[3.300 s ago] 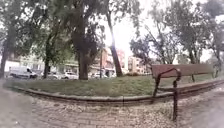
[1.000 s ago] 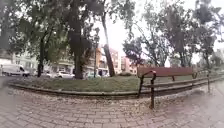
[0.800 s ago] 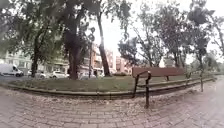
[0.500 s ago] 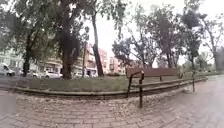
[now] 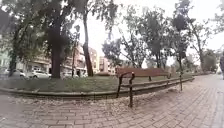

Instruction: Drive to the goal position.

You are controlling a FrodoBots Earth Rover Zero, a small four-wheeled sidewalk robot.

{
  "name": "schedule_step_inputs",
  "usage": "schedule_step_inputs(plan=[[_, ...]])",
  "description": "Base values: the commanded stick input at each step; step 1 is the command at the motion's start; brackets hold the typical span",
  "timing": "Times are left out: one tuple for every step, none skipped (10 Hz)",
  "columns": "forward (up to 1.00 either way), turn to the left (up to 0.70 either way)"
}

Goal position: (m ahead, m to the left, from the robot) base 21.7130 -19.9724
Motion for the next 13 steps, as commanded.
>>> schedule_step_inputs(plan=[[0.0, -0.7], [0.0, -0.7], [0.0, -0.7], [0.0, -0.7], [0.0, -0.7], [0.0, -0.7], [0.0, -0.7], [0.0, -0.7], [0.0, -0.7], [0.0, -0.7], [0.0, -0.7], [0.0, -0.7], [0.0, -0.7]])
